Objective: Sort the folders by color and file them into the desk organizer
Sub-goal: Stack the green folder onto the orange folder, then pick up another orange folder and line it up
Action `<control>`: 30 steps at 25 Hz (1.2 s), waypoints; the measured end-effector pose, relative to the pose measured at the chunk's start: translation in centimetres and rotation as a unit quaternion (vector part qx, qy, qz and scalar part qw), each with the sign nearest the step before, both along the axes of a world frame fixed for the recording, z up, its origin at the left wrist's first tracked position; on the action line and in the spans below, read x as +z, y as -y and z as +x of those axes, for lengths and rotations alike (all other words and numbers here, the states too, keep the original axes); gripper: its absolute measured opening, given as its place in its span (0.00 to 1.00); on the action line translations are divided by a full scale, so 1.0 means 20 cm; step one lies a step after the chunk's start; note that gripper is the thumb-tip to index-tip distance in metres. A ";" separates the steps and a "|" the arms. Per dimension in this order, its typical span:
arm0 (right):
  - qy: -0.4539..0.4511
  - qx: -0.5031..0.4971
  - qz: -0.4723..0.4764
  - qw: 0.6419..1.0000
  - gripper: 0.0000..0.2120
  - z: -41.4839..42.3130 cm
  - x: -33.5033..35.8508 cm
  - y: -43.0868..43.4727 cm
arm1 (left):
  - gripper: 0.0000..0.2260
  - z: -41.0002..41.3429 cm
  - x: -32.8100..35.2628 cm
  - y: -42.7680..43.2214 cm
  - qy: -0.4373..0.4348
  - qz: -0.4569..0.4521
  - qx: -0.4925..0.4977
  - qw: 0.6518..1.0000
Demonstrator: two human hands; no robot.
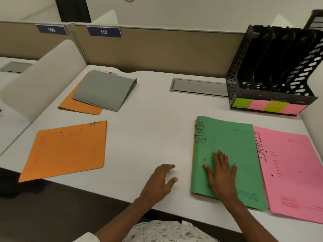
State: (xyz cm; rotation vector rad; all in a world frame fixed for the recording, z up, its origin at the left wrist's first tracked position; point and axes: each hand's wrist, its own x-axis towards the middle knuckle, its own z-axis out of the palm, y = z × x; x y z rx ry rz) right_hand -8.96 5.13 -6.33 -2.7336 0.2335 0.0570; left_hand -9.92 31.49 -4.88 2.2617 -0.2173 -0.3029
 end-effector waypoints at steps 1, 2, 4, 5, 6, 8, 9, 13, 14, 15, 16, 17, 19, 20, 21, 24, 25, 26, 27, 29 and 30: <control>0.010 0.009 0.004 1.000 0.36 0.02 0.02 -0.06 | 0.23 0.00 0.00 -0.06 0.008 0.004 0.012 1.000; 0.019 0.022 0.012 0.999 0.36 0.05 0.03 -0.13 | 0.23 0.01 0.00 -0.12 0.019 0.006 0.026 0.999; 0.035 0.052 0.040 0.997 0.35 0.11 0.07 -0.30 | 0.25 0.04 0.00 -0.25 0.044 0.021 0.056 0.997; 0.038 0.068 0.056 0.995 0.35 0.15 0.08 -0.39 | 0.26 0.05 0.01 -0.32 0.053 0.035 0.074 0.995; 0.037 0.088 0.068 0.993 0.35 0.18 0.09 -0.49 | 0.26 0.07 0.01 -0.40 0.059 0.050 0.091 0.993; 0.032 0.141 0.079 0.986 0.35 0.24 0.10 -0.70 | 0.27 0.12 0.02 -0.60 0.063 0.069 0.123 0.988; 0.029 0.165 0.087 0.982 0.35 0.26 0.10 -0.81 | 0.27 0.14 0.03 -0.70 0.061 0.072 0.136 0.986; -0.021 0.205 0.181 0.962 0.33 0.35 0.13 -1.26 | 0.26 0.24 0.07 -1.22 0.059 0.120 0.193 0.972; -0.032 0.207 0.203 0.956 0.32 0.37 0.14 -1.36 | 0.26 0.27 0.08 -1.36 0.051 0.128 0.210 0.968; -0.044 0.211 0.224 0.951 0.32 0.39 0.15 -1.46 | 0.26 0.29 0.08 -1.51 0.037 0.125 0.230 0.964; -0.057 0.211 0.245 0.945 0.32 0.41 0.16 -1.56 | 0.26 0.30 0.09 -1.65 0.015 0.115 0.250 0.961; -0.072 0.204 0.268 0.939 0.32 0.45 0.18 -1.67 | 0.25 0.30 0.09 -1.79 -0.010 0.099 0.269 0.958; -0.099 0.177 0.296 0.933 0.33 0.50 0.20 -1.84 | 0.24 0.30 0.09 -2.03 -0.045 0.083 0.294 0.951; -0.111 0.164 0.303 0.932 0.33 0.51 0.21 -1.91 | 0.24 0.29 0.09 -2.13 -0.050 0.089 0.305 0.947; -0.123 0.153 0.310 0.930 0.33 0.53 0.22 -1.97 | 0.24 0.28 0.09 -2.22 -0.047 0.102 0.316 0.942; -0.146 0.115 0.322 0.928 0.31 0.56 0.21 -2.11 | 0.26 0.28 0.08 -2.45 -0.052 0.133 0.366 0.919; -0.146 0.098 0.327 0.929 0.31 0.56 0.20 -2.13 | 0.28 0.27 0.08 -2.51 -0.062 0.131 0.386 0.911; -0.144 0.076 0.338 0.927 0.30 0.57 0.20 -2.15 | 0.28 0.26 0.08 -2.55 -0.069 0.122 0.404 0.904; -0.143 0.050 0.353 0.923 0.29 0.58 0.20 -2.17 | 0.27 0.25 0.08 -2.60 -0.073 0.102 0.425 0.897; -0.142 -0.001 0.390 0.910 0.27 0.59 0.20 -2.19 | 0.26 0.25 0.09 -2.62 -0.082 0.022 0.466 0.881; -0.142 -0.022 0.403 0.904 0.26 0.60 0.20 -2.19 | 0.27 0.24 0.09 -2.61 -0.095 -0.013 0.473 0.876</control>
